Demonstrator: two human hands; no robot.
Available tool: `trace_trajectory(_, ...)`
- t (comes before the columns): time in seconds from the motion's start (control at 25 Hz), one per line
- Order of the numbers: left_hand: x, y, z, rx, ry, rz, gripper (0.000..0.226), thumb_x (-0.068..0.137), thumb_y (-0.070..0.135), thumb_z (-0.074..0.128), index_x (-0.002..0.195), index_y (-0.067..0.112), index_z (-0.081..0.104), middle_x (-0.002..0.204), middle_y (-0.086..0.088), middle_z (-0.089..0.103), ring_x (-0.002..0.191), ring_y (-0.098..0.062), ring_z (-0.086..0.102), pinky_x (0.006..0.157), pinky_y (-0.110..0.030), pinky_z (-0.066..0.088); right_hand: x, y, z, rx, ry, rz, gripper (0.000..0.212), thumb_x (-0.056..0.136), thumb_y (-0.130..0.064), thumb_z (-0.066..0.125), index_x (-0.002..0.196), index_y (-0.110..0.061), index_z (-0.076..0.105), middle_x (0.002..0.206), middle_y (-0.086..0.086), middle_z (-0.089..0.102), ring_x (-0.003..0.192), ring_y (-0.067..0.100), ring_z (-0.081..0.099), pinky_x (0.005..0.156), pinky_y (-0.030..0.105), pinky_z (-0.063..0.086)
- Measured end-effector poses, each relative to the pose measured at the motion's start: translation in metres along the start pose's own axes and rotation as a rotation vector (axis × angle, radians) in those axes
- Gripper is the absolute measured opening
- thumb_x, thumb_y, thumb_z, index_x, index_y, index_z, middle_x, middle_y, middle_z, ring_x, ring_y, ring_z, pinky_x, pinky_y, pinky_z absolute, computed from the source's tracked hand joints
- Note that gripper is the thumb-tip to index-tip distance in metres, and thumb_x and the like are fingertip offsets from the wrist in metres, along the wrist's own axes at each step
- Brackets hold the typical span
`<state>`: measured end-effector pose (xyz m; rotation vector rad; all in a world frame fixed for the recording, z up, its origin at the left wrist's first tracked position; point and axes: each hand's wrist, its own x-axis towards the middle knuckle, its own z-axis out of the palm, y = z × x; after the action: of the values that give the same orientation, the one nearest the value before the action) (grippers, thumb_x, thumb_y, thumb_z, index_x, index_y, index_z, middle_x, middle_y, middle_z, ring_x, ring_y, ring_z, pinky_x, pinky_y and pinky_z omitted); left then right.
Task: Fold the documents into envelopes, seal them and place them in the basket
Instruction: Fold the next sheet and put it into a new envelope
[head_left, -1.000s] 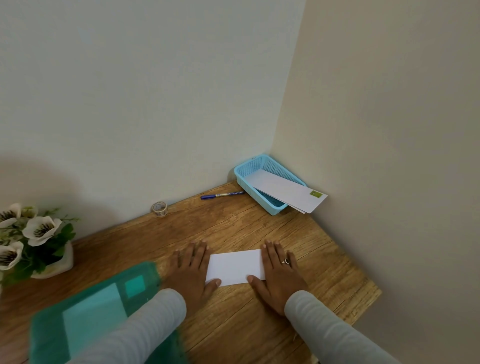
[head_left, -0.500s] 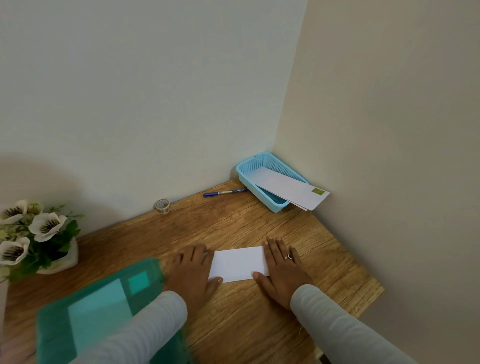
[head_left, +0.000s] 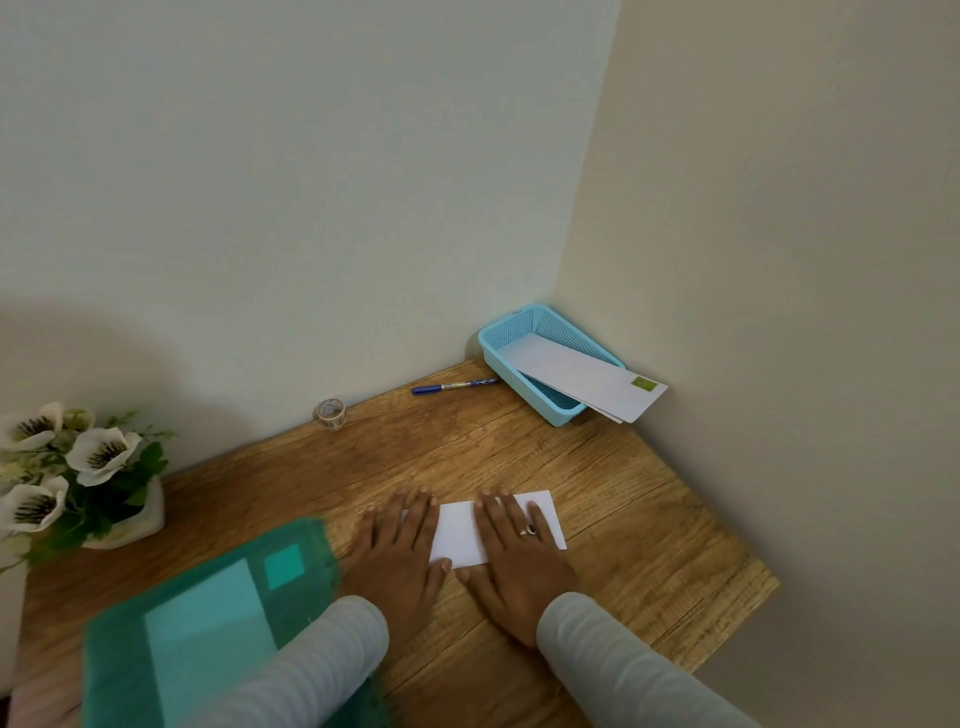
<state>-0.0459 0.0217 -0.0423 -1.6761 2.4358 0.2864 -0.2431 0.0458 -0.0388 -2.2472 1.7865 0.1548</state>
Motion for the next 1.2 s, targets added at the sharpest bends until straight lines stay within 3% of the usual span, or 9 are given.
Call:
trace_trajectory(0.08, 0.002, -0.001, 0.002, -0.013, 0.021, -0.005, 0.076, 0.101, 0.061, 0.014, 0.16, 0.019, -0.01, 0.163, 0.0, -0.021, 0.155, -0.027, -0.01, 0.124, -0.047, -0.008, -0.006, 0.023, -0.001, -0.009, -0.012, 0.075, 0.092, 0.095, -0.078, 0.013, 0.162, -0.021, -0.016, 0.17, 0.0, -0.017, 0.156, 0.021, -0.019, 0.124, 0.046, -0.014)
trace_trajectory(0.12, 0.002, -0.002, 0.001, -0.011, 0.005, -0.009, 0.077, 0.101, 0.062, 0.013, 0.159, 0.02, -0.015, 0.163, 0.001, -0.026, 0.155, -0.026, -0.016, 0.124, -0.049, -0.008, -0.009, 0.033, -0.001, -0.022, -0.022, 0.11, 0.095, 0.093, -0.08, 0.012, 0.162, -0.02, -0.016, 0.17, 0.001, -0.018, 0.156, 0.023, -0.018, 0.124, 0.046, -0.013)
trace_trajectory(0.24, 0.003, -0.001, -0.011, 0.002, -0.011, -0.026, 0.081, 0.099, 0.066, 0.022, 0.162, 0.021, -0.001, 0.17, -0.003, -0.004, 0.156, -0.03, -0.003, 0.126, -0.049, 0.004, -0.017, 0.055, -0.003, -0.062, -0.037, 0.157, 0.098, 0.091, -0.082, 0.009, 0.16, -0.017, -0.018, 0.169, 0.002, -0.019, 0.157, 0.024, -0.016, 0.124, 0.047, -0.012)
trace_trajectory(0.36, 0.011, -0.003, -0.035, 0.008, 0.001, -0.015, 0.082, 0.09, 0.073, 0.045, 0.156, 0.028, 0.026, 0.159, -0.002, 0.027, 0.145, -0.028, 0.026, 0.12, -0.047, 0.024, -0.016, 0.057, -0.004, -0.064, -0.047, 0.163, 0.101, 0.088, -0.084, 0.0, 0.16, -0.016, -0.019, 0.17, 0.004, -0.018, 0.157, 0.023, -0.017, 0.125, 0.047, -0.011)
trace_trajectory(0.44, 0.02, -0.004, -0.049, -0.015, -0.043, -0.017, 0.084, 0.082, 0.074, 0.058, 0.15, 0.032, 0.032, 0.152, 0.002, 0.037, 0.14, -0.026, 0.035, 0.117, -0.046, 0.029, -0.015, 0.055, -0.005, -0.047, -0.039, 0.157, 0.107, 0.079, -0.085, -0.009, 0.16, -0.016, -0.018, 0.171, 0.004, -0.017, 0.157, 0.023, -0.017, 0.124, 0.047, -0.011)
trace_trajectory(0.6, 0.035, -0.005, -0.059, -0.085, -0.19, -0.039, 0.086, 0.069, 0.075, 0.071, 0.139, 0.037, 0.039, 0.148, 0.006, 0.044, 0.137, -0.023, 0.041, 0.116, -0.045, 0.032, -0.016, 0.054, -0.01, -0.028, -0.054, 0.164, 0.108, 0.078, -0.084, -0.007, 0.161, -0.015, -0.015, 0.171, 0.005, -0.016, 0.157, 0.024, -0.015, 0.126, 0.049, -0.008)
trace_trajectory(0.76, 0.036, -0.005, -0.06, -0.099, -0.229, -0.073, 0.067, 0.066, 0.073, 0.076, 0.116, 0.04, 0.047, 0.141, 0.006, 0.046, 0.13, -0.024, 0.044, 0.112, -0.043, 0.038, -0.013, 0.053, -0.018, -0.026, -0.107, 0.177, 0.097, 0.094, -0.078, 0.021, 0.162, -0.017, -0.012, 0.171, 0.004, -0.016, 0.157, 0.027, -0.013, 0.126, 0.051, -0.006)
trace_trajectory(1.0, 0.037, -0.002, -0.061, -0.171, -0.198, -0.081, 0.081, 0.064, 0.066, 0.083, 0.13, 0.036, 0.046, 0.135, 0.007, 0.053, 0.119, -0.021, 0.056, 0.099, -0.037, 0.052, -0.011, 0.049, -0.02, -0.038, -0.12, 0.187, 0.096, 0.095, -0.076, 0.027, 0.163, -0.018, -0.01, 0.171, 0.005, -0.014, 0.158, 0.029, -0.011, 0.125, 0.053, -0.004)
trace_trajectory(1.2, 0.036, -0.004, -0.062, -0.211, -0.252, -0.119, 0.068, 0.059, 0.067, 0.085, 0.11, 0.035, 0.053, 0.115, 0.009, 0.058, 0.103, -0.016, 0.056, 0.093, -0.035, 0.053, -0.01, 0.05, -0.025, -0.023, -0.141, 0.188, 0.097, 0.094, -0.076, 0.034, 0.163, -0.022, -0.007, 0.172, 0.004, -0.012, 0.158, 0.03, -0.009, 0.126, 0.054, -0.001)
